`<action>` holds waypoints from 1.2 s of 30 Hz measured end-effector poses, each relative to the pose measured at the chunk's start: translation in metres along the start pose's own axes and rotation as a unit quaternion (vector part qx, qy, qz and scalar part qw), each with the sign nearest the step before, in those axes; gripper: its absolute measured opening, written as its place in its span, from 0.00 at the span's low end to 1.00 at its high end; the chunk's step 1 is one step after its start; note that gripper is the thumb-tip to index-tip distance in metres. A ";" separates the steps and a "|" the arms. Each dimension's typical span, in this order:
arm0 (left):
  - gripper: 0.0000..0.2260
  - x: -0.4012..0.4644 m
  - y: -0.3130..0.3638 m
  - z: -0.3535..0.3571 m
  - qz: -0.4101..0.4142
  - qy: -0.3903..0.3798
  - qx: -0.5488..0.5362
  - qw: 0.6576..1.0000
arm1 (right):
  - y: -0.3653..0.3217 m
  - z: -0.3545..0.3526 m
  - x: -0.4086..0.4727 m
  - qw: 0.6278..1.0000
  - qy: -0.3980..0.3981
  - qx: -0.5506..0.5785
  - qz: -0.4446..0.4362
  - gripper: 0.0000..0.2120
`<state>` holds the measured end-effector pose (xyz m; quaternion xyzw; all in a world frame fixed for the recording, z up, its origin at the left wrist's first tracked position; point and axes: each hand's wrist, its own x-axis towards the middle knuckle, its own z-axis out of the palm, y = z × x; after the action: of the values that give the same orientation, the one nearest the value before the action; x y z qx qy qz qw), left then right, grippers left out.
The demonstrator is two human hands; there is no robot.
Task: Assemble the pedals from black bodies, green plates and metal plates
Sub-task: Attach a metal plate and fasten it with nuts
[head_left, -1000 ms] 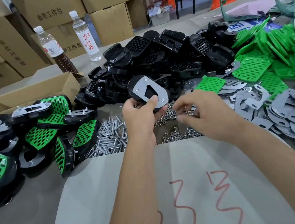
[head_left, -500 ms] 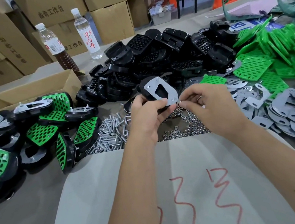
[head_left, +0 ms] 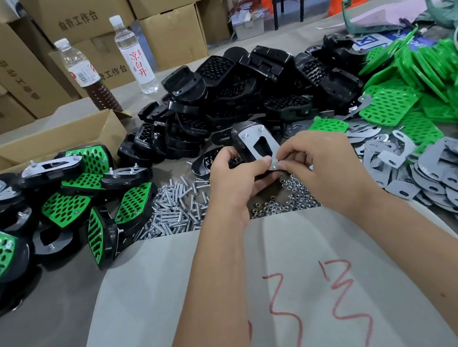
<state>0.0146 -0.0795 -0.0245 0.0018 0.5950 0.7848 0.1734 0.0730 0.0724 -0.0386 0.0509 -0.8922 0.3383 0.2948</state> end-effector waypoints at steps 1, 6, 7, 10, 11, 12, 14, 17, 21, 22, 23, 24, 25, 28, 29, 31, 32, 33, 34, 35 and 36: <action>0.15 0.000 0.000 0.001 -0.001 0.001 0.000 1.000 | 0.000 0.000 -0.001 1.000 0.004 0.002 0.003 0.04; 0.10 0.000 0.002 0.002 -0.019 0.010 -0.003 1.000 | 0.001 -0.001 0.000 0.999 0.009 0.041 0.021 0.05; 0.09 0.001 0.002 0.001 -0.023 0.010 -0.002 1.000 | 0.001 -0.001 0.001 0.998 0.006 0.050 0.023 0.05; 0.08 0.004 0.002 0.001 -0.029 0.011 -0.002 1.000 | 0.002 -0.001 0.001 0.998 0.004 0.059 0.023 0.07; 0.07 0.004 0.002 0.001 -0.029 0.011 -0.003 1.000 | 0.002 0.000 0.001 0.998 0.006 0.061 0.022 0.06; 0.07 0.004 0.001 0.001 -0.030 0.009 -0.003 1.000 | 0.003 0.001 0.000 0.998 0.007 0.060 0.019 0.06; 0.07 0.005 0.001 0.000 -0.029 0.005 0.000 1.000 | 0.003 0.002 0.000 0.999 0.010 0.047 0.006 0.05; 0.08 0.006 0.000 -0.001 -0.029 0.002 0.004 1.000 | 0.004 0.001 0.001 0.999 0.011 0.036 -0.011 0.04; 0.07 0.007 -0.001 -0.001 -0.029 0.002 0.004 1.000 | 0.003 0.000 0.002 0.999 0.009 0.049 -0.001 0.04; 0.07 0.007 -0.001 -0.001 -0.029 0.001 0.005 1.000 | 0.003 0.001 0.001 0.998 0.002 0.056 0.000 0.04; 0.08 0.007 0.000 -0.001 -0.029 -0.001 0.005 1.000 | 0.003 0.000 0.001 0.998 -0.009 0.068 0.002 0.03; 0.08 0.006 0.000 -0.002 -0.031 -0.002 0.004 1.000 | 0.003 -0.001 0.002 0.997 -0.019 0.077 0.000 0.04; 0.09 0.006 0.001 -0.002 -0.034 -0.004 0.004 0.999 | 0.003 -0.002 0.002 0.996 -0.027 0.082 -0.002 0.04; 0.11 0.006 0.003 -0.004 -0.041 -0.015 0.001 0.999 | 0.002 -0.003 0.001 0.996 -0.031 0.082 -0.008 0.03; 0.11 0.006 0.003 -0.004 -0.041 -0.018 0.001 0.999 | 0.000 -0.003 0.000 0.996 -0.024 0.081 -0.002 0.03; 0.12 0.005 0.002 -0.003 -0.040 -0.021 0.008 0.999 | 0.000 -0.002 0.000 0.997 -0.002 0.074 0.011 0.06; 0.13 0.005 0.001 -0.002 -0.038 -0.021 0.012 0.999 | 0.000 -0.002 0.001 0.998 0.008 0.064 0.010 0.08; 0.13 0.005 0.001 -0.002 -0.037 -0.021 0.013 0.999 | 0.000 -0.001 0.001 0.998 0.013 0.059 0.010 0.08; 0.12 0.005 0.001 -0.002 -0.037 -0.022 0.011 0.999 | 0.000 0.000 0.001 0.998 0.014 0.059 0.011 0.08; 0.11 0.005 0.001 -0.001 -0.038 -0.023 0.006 0.999 | 0.000 -0.001 0.001 0.998 0.008 0.067 0.014 0.07; 0.08 0.005 0.001 -0.002 -0.039 -0.022 0.000 0.999 | -0.001 -0.001 0.001 0.997 0.000 0.075 0.014 0.06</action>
<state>0.0095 -0.0799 -0.0255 -0.0037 0.5910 0.7769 0.2171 0.0726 0.0725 -0.0371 0.0605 -0.8649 0.4088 0.2851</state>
